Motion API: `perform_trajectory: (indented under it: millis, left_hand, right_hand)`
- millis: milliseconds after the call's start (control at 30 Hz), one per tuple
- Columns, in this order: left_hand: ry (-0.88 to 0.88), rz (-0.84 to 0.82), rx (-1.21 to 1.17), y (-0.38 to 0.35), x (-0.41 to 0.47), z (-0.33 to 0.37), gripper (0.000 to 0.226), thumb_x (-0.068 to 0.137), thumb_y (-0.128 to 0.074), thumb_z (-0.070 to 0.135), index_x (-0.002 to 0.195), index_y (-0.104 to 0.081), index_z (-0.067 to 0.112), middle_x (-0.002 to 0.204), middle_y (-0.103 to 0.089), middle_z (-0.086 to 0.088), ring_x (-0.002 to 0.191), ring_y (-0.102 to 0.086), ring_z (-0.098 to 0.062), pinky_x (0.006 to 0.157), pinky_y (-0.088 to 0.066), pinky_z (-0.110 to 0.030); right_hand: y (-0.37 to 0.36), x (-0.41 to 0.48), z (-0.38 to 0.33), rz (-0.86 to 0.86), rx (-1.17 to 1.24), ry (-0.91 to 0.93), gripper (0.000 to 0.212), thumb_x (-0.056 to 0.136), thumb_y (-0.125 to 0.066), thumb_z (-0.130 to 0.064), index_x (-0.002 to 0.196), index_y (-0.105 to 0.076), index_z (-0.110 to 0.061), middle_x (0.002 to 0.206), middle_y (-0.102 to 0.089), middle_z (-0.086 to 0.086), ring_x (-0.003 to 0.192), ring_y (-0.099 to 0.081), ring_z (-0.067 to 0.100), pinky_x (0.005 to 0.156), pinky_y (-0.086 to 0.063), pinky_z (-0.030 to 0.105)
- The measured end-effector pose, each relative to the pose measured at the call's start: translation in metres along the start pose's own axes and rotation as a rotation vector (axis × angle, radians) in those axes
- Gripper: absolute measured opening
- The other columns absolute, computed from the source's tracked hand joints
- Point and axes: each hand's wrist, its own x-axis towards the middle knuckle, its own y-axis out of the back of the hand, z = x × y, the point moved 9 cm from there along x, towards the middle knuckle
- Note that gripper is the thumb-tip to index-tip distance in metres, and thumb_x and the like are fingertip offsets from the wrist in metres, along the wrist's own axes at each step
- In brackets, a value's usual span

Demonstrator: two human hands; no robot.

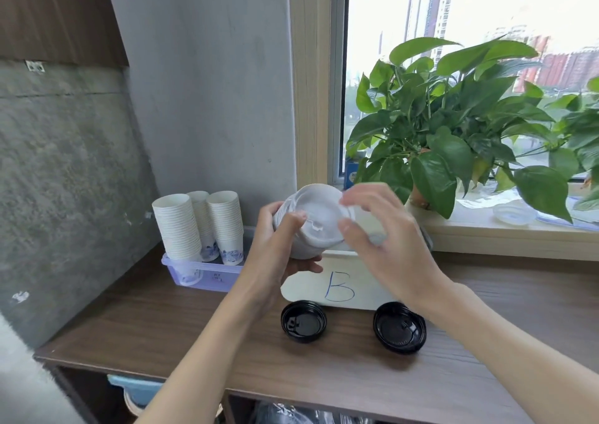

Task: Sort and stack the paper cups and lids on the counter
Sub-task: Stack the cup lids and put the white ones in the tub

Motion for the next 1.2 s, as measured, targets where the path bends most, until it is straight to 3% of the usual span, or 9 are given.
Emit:
perform_trajectory:
  millis: [100, 200, 433, 500, 600, 833, 933, 1033, 1200]
  left_hand:
    - [-0.009, -0.046, 0.000, -0.009, -0.006, 0.002, 0.062, 0.066, -0.062, 0.045, 0.123, -0.053, 0.022, 0.115, -0.062, -0.023, 0.068, -0.069, -0.033, 0.056, -0.056, -0.036]
    - [-0.026, -0.091, 0.010, -0.019, -0.012, 0.007, 0.057, 0.066, -0.061, 0.043, 0.121, -0.060, 0.026, 0.117, -0.063, -0.021, 0.081, -0.072, -0.036, 0.059, -0.057, -0.036]
    - [-0.090, 0.009, 0.185, -0.016, -0.023, 0.013, 0.055, 0.079, -0.053, 0.036, 0.134, -0.057, 0.031, 0.134, -0.060, 0.001, 0.122, -0.061, -0.020, 0.096, -0.057, -0.045]
    - [-0.181, 0.063, 0.334, -0.014, -0.026, 0.020, 0.045, 0.092, -0.055, 0.035, 0.136, -0.053, 0.031, 0.134, -0.059, 0.009, 0.123, -0.056, -0.005, 0.106, -0.049, -0.034]
    - [-0.295, 0.068, 0.469, -0.015, -0.030, 0.026, 0.032, 0.105, -0.052, 0.024, 0.137, -0.051, 0.028, 0.125, -0.059, 0.018, 0.109, -0.053, 0.018, 0.091, -0.043, -0.006]
    - [-0.383, -0.006, 0.494, -0.026, -0.045, 0.031, 0.060, 0.095, -0.046, 0.054, 0.148, -0.044, 0.026, 0.137, -0.058, 0.015, 0.123, -0.052, 0.010, 0.098, -0.040, -0.006]
    - [-0.473, 0.095, 0.440, -0.028, -0.059, 0.036, 0.034, 0.100, -0.046, 0.045, 0.134, -0.050, 0.039, 0.128, -0.058, 0.030, 0.121, -0.051, 0.014, 0.099, -0.041, -0.010]
    - [-0.515, 0.130, 0.387, -0.031, -0.066, 0.039, 0.021, 0.104, -0.049, 0.030, 0.118, -0.054, 0.044, 0.112, -0.061, 0.042, 0.109, -0.056, 0.019, 0.088, -0.039, 0.000]
    - [-0.470, 0.092, 0.279, -0.029, -0.066, 0.024, 0.040, 0.099, -0.052, 0.036, 0.131, -0.062, 0.016, 0.123, -0.070, 0.011, 0.117, -0.062, -0.002, 0.096, -0.045, -0.015]
  right_hand:
    - [-0.014, -0.002, 0.032, -0.068, 0.241, -0.449, 0.041, 0.096, -0.058, -0.029, 0.134, -0.045, -0.021, 0.126, -0.054, -0.004, 0.113, -0.054, 0.008, 0.089, -0.046, 0.016]
    - [-0.035, -0.008, 0.045, -0.174, 0.477, -0.633, 0.034, 0.097, -0.053, -0.032, 0.128, -0.051, -0.019, 0.120, -0.064, 0.004, 0.112, -0.061, 0.022, 0.100, -0.048, 0.042]
    - [-0.038, -0.017, 0.036, -0.158, 0.586, -0.568, 0.050, 0.083, -0.058, -0.039, 0.125, -0.053, -0.011, 0.118, -0.066, 0.014, 0.112, -0.062, 0.030, 0.101, -0.047, 0.047]
    - [-0.038, -0.020, 0.033, -0.177, 0.564, -0.542, 0.045, 0.086, -0.058, -0.033, 0.126, -0.052, -0.012, 0.119, -0.065, 0.013, 0.113, -0.061, 0.027, 0.099, -0.049, 0.042]
    - [-0.037, -0.022, 0.034, -0.188, 0.557, -0.566, 0.030, 0.095, -0.058, -0.021, 0.124, -0.054, -0.017, 0.119, -0.065, 0.007, 0.111, -0.061, 0.020, 0.097, -0.049, 0.037]
    - [-0.020, -0.017, 0.019, 0.032, 0.399, -0.399, 0.039, 0.079, -0.060, -0.048, 0.106, -0.060, -0.020, 0.091, -0.066, -0.020, 0.083, -0.057, -0.011, 0.071, -0.041, 0.005]
    - [-0.019, -0.018, 0.016, 0.112, 0.434, -0.358, 0.041, 0.078, -0.064, -0.048, 0.105, -0.060, -0.018, 0.082, -0.064, -0.029, 0.080, -0.059, -0.011, 0.070, -0.042, 0.005]
    - [-0.024, -0.022, 0.018, 0.101, 0.448, -0.363, 0.046, 0.077, -0.065, -0.054, 0.111, -0.063, -0.024, 0.107, -0.068, -0.015, 0.102, -0.060, -0.005, 0.085, -0.043, 0.009]
    - [-0.021, -0.029, 0.017, 0.147, 0.420, -0.318, 0.028, 0.080, -0.064, -0.041, 0.102, -0.063, -0.024, 0.090, -0.067, -0.024, 0.090, -0.060, -0.008, 0.079, -0.042, 0.007]
